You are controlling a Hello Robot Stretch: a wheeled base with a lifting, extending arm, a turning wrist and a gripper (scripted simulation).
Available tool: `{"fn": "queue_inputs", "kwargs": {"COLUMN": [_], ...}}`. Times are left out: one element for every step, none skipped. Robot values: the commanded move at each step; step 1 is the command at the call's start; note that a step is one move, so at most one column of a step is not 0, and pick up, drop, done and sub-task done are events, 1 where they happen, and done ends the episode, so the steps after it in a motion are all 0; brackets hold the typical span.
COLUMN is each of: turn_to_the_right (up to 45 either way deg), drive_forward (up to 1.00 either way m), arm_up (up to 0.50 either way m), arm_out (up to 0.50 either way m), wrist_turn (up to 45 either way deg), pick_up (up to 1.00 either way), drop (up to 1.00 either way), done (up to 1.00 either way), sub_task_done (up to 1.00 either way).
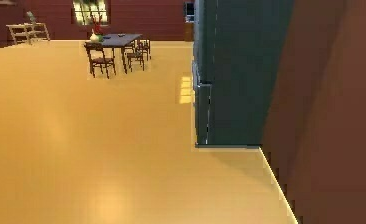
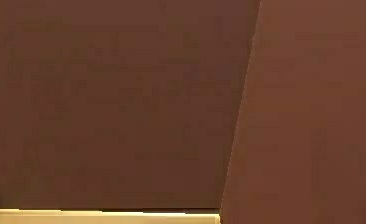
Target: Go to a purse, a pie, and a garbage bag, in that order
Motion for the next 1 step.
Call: {"fn": "queue_inputs", "kwargs": {"turn_to_the_right": [0.0], "drive_forward": [0.35], "arm_up": [0.0], "arm_out": [0.0], "wrist_turn": [0.0], "pick_up": [0.0], "drop": [0.0], "done": [0.0], "sub_task_done": [0.0]}}
